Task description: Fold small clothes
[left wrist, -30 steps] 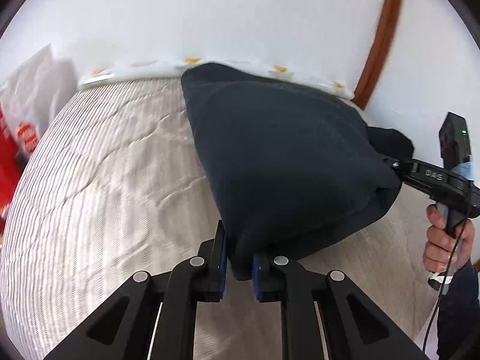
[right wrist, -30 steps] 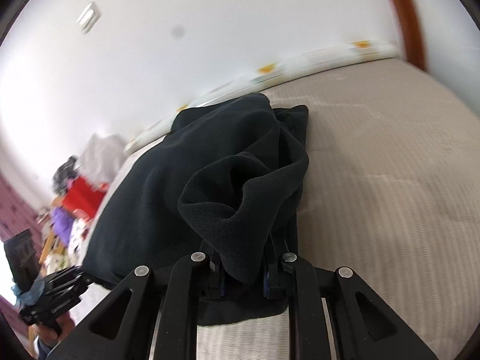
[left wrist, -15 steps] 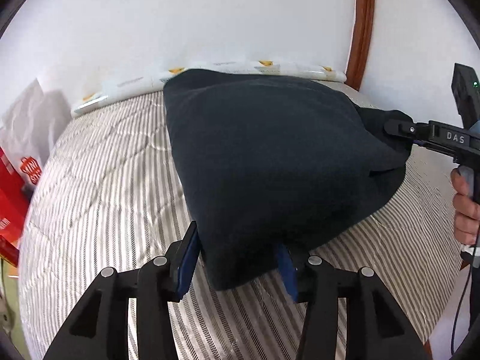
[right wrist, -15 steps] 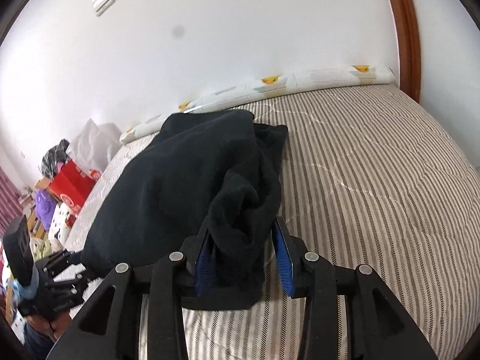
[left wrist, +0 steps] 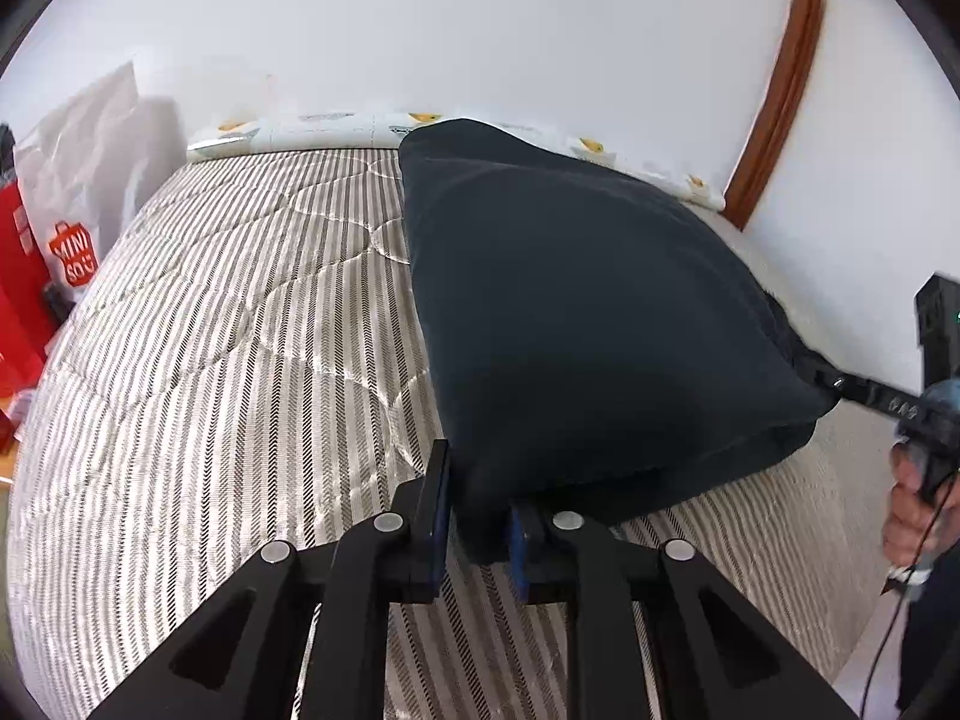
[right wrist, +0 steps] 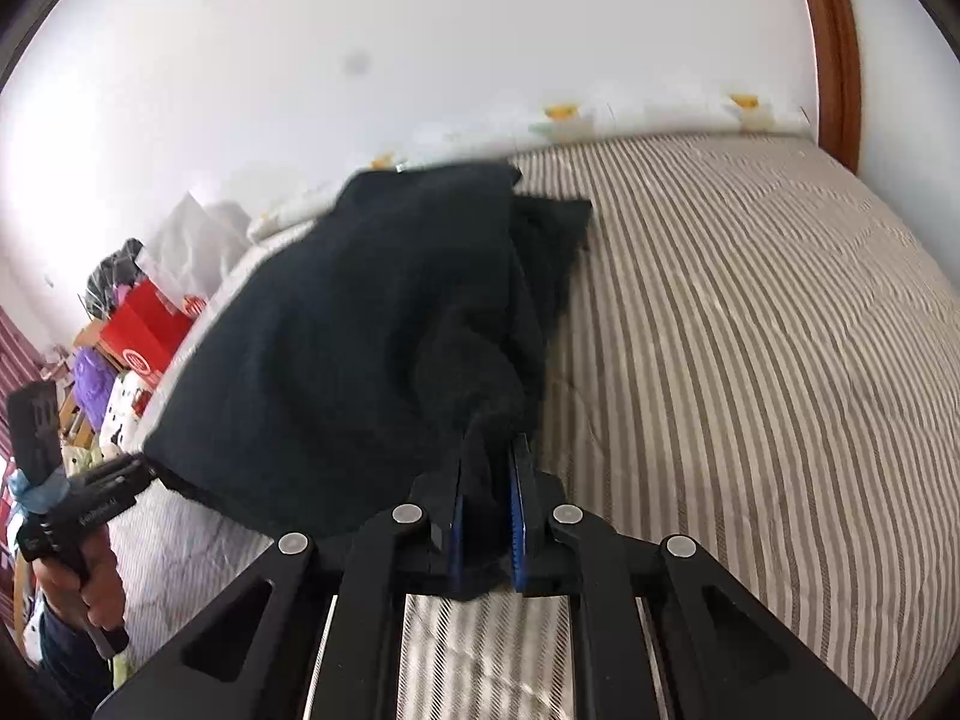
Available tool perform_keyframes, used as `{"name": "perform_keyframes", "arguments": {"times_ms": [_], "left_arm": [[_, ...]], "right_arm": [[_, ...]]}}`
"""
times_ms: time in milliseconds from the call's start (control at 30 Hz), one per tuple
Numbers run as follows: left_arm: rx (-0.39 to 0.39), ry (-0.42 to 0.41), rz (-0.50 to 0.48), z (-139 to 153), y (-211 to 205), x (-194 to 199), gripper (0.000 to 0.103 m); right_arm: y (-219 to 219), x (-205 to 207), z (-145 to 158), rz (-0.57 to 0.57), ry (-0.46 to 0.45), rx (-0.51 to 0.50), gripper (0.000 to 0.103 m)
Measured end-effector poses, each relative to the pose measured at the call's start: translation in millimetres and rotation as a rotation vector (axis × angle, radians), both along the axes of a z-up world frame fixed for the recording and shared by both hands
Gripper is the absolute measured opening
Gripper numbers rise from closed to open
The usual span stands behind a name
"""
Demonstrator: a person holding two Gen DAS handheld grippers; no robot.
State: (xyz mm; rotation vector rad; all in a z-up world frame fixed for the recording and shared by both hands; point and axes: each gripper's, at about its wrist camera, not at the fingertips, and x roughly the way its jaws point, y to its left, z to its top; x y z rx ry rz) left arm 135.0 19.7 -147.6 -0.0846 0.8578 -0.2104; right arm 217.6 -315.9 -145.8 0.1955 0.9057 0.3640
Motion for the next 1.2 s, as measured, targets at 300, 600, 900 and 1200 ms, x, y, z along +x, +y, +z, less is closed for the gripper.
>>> {"name": "perform_keyframes", "arguments": {"times_ms": [300,600,900,1200], "left_arm": [[-0.002,-0.034,-0.015,27.5,17.1,-35.6,0.032],[0.031,-0.075,-0.009,42.8,13.5,0.0,0.044],[0.029,0.017,-0.046,18.9,14.3,20.1,0.046],[0.052,-0.055,-0.005,42.7,27.0,47.3,0.049]], "right_arm": [[24.2,13.0,30.4,0.019,-0.131,-0.019,0.028],[7.8,10.4,-0.4,-0.031,-0.031,-0.027,0.0],[18.2,56.6,45.2,0.016,-0.073,-0.07,0.036],[44.8,188.6,12.8,-0.025,0.149,-0.043,0.035]]}}
